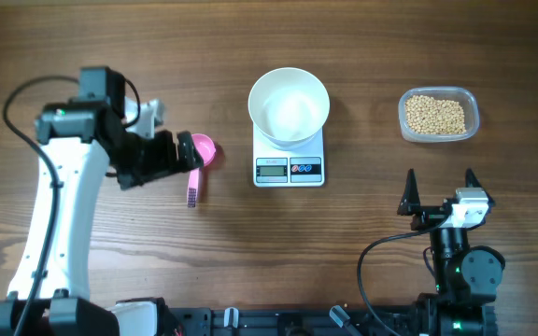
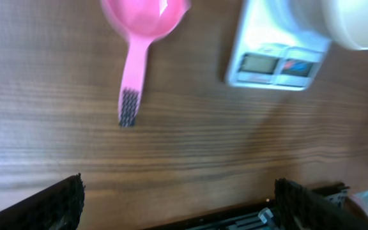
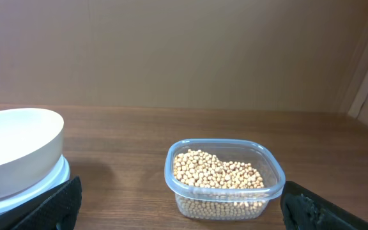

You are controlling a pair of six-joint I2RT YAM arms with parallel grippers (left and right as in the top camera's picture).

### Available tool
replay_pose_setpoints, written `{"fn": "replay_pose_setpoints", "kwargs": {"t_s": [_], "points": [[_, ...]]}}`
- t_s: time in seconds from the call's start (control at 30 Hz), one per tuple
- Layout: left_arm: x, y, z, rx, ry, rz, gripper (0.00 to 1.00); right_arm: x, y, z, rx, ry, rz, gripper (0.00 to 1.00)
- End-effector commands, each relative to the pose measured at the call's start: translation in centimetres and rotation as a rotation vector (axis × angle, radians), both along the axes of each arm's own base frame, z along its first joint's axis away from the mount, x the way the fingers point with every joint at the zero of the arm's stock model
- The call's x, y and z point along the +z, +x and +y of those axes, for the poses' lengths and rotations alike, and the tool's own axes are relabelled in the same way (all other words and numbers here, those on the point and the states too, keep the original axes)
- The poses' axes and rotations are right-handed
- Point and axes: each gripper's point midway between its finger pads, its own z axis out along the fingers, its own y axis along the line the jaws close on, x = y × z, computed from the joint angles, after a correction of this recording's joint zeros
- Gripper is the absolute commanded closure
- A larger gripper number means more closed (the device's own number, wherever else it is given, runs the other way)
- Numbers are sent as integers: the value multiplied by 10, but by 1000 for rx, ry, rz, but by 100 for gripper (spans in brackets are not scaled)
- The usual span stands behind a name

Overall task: Scoop item into bowl and weigh 150g on scale
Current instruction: 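Close the left gripper on the pink scoop and lift it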

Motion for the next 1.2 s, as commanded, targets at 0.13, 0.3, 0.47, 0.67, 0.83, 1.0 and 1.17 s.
{"fn": "replay_pose_setpoints", "kwargs": {"t_s": [0.13,0.3,0.47,0.67,0.83,1.0,1.17], "points": [[-53,-11,4,290,-6,147,0,0,0,-2,-12,13,-2,0],[-69,-2,44,315,224,73,0,0,0,-2,-12,13,-2,0],[-93,4,41,315,202,65,0,0,0,-2,-12,13,-2,0],[-110,8,27,175,71,80,0,0,0,-2,-12,13,-2,0],[-103,17,6,81,-68,19,0,0,0,-2,-12,13,-2,0],[-102,28,2,45,-92,-40,0,0,0,-2,-12,13,-2,0],[-118,22,1,47,-95,22,0,0,0,-2,-12,13,-2,0]]}}
